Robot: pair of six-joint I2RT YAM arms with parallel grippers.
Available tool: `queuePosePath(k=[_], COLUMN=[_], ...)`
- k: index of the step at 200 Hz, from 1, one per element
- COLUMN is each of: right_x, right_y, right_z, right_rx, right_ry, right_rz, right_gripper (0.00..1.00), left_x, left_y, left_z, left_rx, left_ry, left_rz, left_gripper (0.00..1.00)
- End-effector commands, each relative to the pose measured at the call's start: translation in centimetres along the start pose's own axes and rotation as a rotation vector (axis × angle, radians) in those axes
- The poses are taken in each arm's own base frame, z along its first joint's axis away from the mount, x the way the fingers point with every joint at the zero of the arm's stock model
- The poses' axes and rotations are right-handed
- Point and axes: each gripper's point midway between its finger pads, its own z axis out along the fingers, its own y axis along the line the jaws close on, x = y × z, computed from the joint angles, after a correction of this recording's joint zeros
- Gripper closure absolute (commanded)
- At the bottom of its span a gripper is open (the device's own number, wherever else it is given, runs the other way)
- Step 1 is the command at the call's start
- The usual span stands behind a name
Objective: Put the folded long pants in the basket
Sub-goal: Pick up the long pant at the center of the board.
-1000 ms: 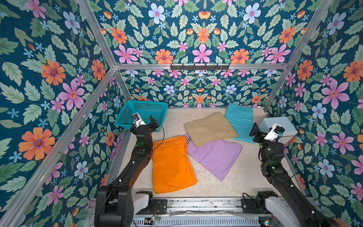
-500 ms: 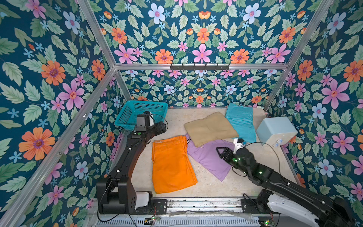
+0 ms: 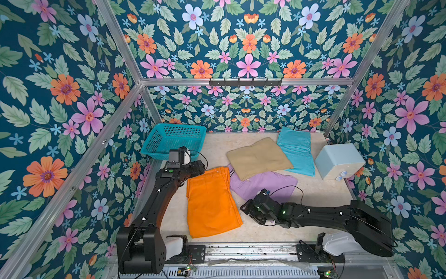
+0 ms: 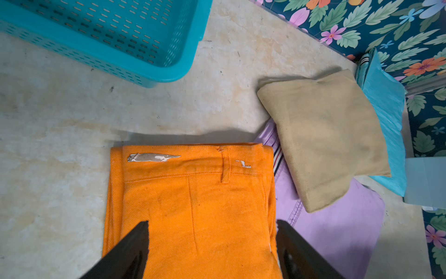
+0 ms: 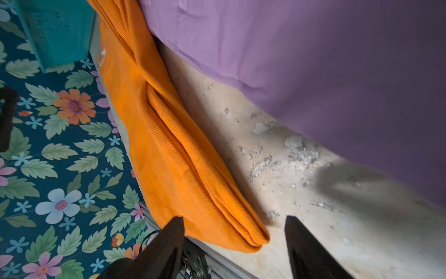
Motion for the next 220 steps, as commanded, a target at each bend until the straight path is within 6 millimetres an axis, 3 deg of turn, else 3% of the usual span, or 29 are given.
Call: queuePosePath(k=[1,40,71,112,141,157,173,183,193,199,220], right_x=[1.2,3.3,4.8,4.9,5.0,4.9,4.6,4.2,3.4,2.8,1.3], right_y=[0.9,0.3,-0.5,-2.1,-3.3,-3.2,-3.6,-3.9,-4.3,-3.9,-5.4], right_z=[-0.3,0.1,1.9,3.4,4.7,4.8,4.4,3.6,2.7,1.3,-3.2], right_rx=[-0.021,-0.011,-0.004,0.023,0.055,0.057,0.102,0.138,0.176,0.175,0.313], right_ry=[0.1,0.266,0.33,0.322,0.336,0.34,0.353,0.365,0.373,0.374,0.447], right_rz=[-0.069,-0.218,-0.264,-0.261,-0.253,-0.281,-0.304,-0.313,-0.314,-0.326,-0.422], right_gripper=[0.29,0.27,0.29,0.31,0.48,0.72,0.93,1.0,1.0,1.0,1.0], left_x=[0.3,0.7,1.1,1.2,1.3,1.3,1.4,1.5,1.6,1.6,1.8], left_y=[0.4,0.5,-1.2,0.2,0.2,0.5,0.4,0.1,-0.1,-0.2,-0.5], left_z=[0.2,0.2,0.5,0.6,0.6,0.6,0.6,0.6,0.6,0.7,1.0], left_rx=[-0.019,-0.017,0.09,0.012,0.01,-0.003,0.001,0.019,0.033,0.039,0.059], left_ry=[0.011,0.015,0.034,0.039,0.042,0.037,0.039,0.045,0.047,0.047,0.063], left_rz=[0.011,0.007,-0.006,0.0,0.0,0.001,0.001,0.001,0.001,-0.002,-0.005], left_gripper=[0.15,0.15,0.14,0.14,0.15,0.14,0.15,0.15,0.15,0.15,0.15])
